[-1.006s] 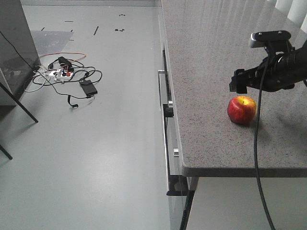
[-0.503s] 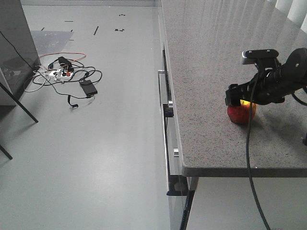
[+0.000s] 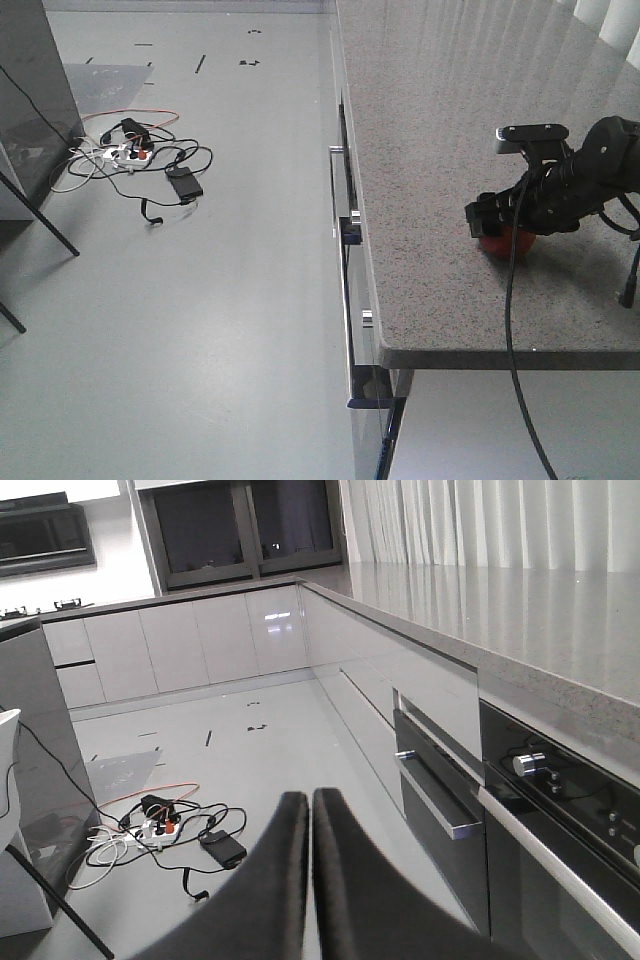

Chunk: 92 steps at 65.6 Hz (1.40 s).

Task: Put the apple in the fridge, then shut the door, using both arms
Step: 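Close the right gripper on the apple and lift it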

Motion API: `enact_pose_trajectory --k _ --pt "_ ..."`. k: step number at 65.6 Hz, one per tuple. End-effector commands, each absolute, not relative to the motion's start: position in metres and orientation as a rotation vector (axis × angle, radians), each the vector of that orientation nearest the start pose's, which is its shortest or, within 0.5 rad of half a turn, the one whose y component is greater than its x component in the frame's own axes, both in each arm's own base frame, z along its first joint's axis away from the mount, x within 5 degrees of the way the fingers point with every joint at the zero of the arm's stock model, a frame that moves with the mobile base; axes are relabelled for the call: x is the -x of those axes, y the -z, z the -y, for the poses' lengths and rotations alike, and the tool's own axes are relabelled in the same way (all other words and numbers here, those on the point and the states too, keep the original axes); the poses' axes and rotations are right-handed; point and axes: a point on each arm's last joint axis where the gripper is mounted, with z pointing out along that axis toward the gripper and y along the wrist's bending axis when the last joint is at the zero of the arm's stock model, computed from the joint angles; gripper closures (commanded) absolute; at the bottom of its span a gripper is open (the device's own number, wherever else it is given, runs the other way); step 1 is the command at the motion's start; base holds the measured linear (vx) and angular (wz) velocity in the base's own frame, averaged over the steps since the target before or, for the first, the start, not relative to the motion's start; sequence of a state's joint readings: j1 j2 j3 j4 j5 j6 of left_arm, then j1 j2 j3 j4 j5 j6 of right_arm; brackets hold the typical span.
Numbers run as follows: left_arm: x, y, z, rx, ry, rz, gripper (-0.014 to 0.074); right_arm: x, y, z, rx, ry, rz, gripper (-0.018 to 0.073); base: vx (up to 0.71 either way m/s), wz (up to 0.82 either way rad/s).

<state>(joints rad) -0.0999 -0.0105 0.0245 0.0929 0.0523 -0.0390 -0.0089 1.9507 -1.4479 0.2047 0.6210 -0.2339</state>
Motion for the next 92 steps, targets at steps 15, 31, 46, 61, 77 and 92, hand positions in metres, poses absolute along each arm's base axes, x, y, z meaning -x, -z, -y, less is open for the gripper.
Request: enact_pose_trajectory --k 15,31,46,61,77,92 --pt "-0.054 -0.214 0.005 -0.098 0.052 -1.441 0.0603 -0.409 -0.296 -0.011 0.094 -0.192 -2.353 0.0434 0.0 0.0" --pt "-0.054 -0.214 0.005 -0.098 0.052 -1.441 0.0603 -0.359 -0.382 -0.015 0.158 -0.196 -2.141 0.046 0.0 0.0" --pt "-0.054 -0.214 0.005 -0.098 0.052 -1.441 0.0603 -0.318 -0.43 -0.015 0.168 -0.178 -2.0 0.0458 0.0 0.0" --pt "-0.054 -0.214 0.005 -0.098 0.052 -1.441 0.0603 -0.306 -0.442 -0.016 0.171 -0.171 -1.962 0.0458 0.0 0.0" --pt "-0.054 -0.214 0.005 -0.098 0.052 -1.441 0.0603 -0.307 -0.442 -0.016 0.171 -0.171 -1.963 0.0458 0.0 0.0" --pt "-0.054 -0.214 0.005 -0.098 0.052 -1.441 0.0603 -0.307 -0.442 -0.016 0.171 -0.171 -1.963 0.0458 0.0 0.0"
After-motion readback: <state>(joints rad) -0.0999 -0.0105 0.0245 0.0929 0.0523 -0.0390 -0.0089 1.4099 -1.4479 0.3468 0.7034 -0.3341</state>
